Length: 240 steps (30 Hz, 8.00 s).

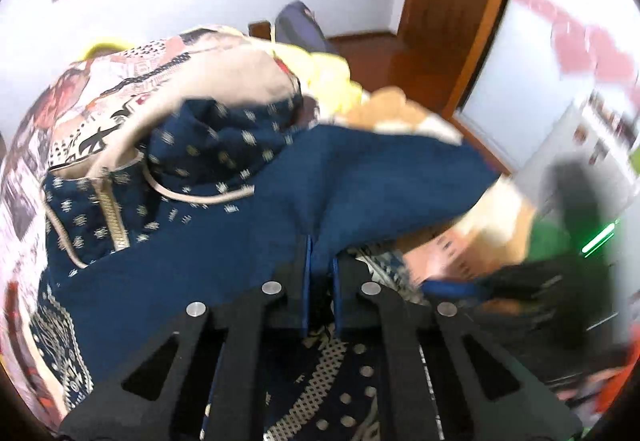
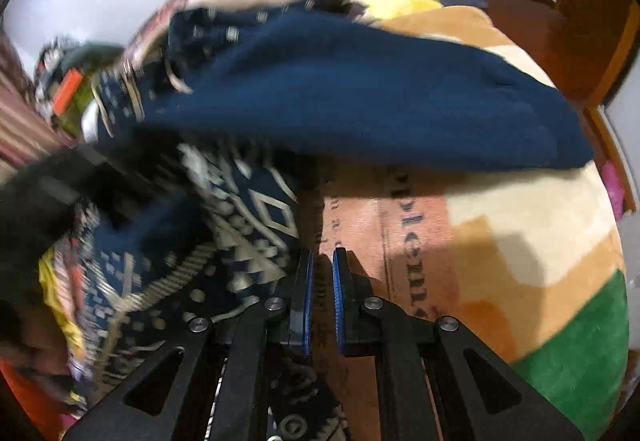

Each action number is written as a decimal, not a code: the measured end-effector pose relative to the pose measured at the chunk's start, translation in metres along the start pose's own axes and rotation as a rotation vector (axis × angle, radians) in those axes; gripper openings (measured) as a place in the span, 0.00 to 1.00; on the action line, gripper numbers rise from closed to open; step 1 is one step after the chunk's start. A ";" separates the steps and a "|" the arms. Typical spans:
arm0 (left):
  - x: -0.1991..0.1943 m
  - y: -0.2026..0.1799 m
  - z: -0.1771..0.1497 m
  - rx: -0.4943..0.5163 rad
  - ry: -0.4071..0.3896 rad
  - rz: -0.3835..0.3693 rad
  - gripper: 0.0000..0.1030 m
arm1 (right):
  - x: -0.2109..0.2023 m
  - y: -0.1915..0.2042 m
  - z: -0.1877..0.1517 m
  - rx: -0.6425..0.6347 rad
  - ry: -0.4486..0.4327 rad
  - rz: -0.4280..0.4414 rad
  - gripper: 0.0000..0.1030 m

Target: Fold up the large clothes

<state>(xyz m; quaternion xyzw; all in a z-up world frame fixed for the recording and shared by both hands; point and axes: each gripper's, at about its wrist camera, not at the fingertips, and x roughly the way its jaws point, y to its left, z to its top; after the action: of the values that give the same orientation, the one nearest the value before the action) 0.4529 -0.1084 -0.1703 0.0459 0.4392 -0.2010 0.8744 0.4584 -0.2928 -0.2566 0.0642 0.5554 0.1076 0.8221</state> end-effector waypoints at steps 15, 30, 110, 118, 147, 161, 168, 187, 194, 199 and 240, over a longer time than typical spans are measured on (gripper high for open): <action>-0.063 0.122 -0.064 -0.217 0.010 0.173 0.06 | 0.010 0.022 -0.013 -0.146 -0.015 -0.109 0.05; -0.056 0.103 -0.129 -0.104 0.150 0.196 0.52 | -0.002 0.012 -0.011 -0.087 0.017 -0.079 0.05; -0.085 0.271 -0.213 -0.547 0.047 0.240 0.12 | 0.026 0.116 0.023 -0.433 -0.041 -0.276 0.05; -0.098 0.277 -0.230 -0.548 0.068 0.307 0.52 | 0.014 0.097 0.031 -0.340 -0.067 -0.311 0.05; -0.058 0.210 -0.156 -0.346 0.078 0.238 0.53 | 0.034 0.107 0.028 -0.501 -0.189 -0.505 0.05; -0.036 0.200 -0.157 -0.301 0.135 0.274 0.61 | -0.019 0.044 0.046 -0.305 -0.180 -0.340 0.78; -0.075 0.199 -0.110 -0.276 0.019 0.293 0.61 | -0.065 0.048 0.073 -0.173 -0.223 -0.079 0.78; 0.002 0.220 0.060 -0.307 -0.006 0.105 0.62 | -0.040 0.115 0.171 -0.169 -0.254 0.032 0.78; 0.069 0.227 0.064 -0.358 0.098 0.090 0.37 | -0.003 0.099 0.200 -0.014 -0.171 0.123 0.78; 0.069 0.221 0.071 -0.323 0.044 0.170 0.08 | 0.021 0.096 0.200 0.021 -0.117 0.149 0.78; 0.061 0.306 0.031 -0.426 0.084 0.165 0.35 | 0.092 0.194 0.262 -0.085 -0.039 0.165 0.78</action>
<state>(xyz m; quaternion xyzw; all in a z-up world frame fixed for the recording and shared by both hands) 0.6286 0.1442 -0.2284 -0.0959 0.5024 -0.0296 0.8588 0.7138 -0.0783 -0.1972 0.0771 0.5272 0.1972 0.8229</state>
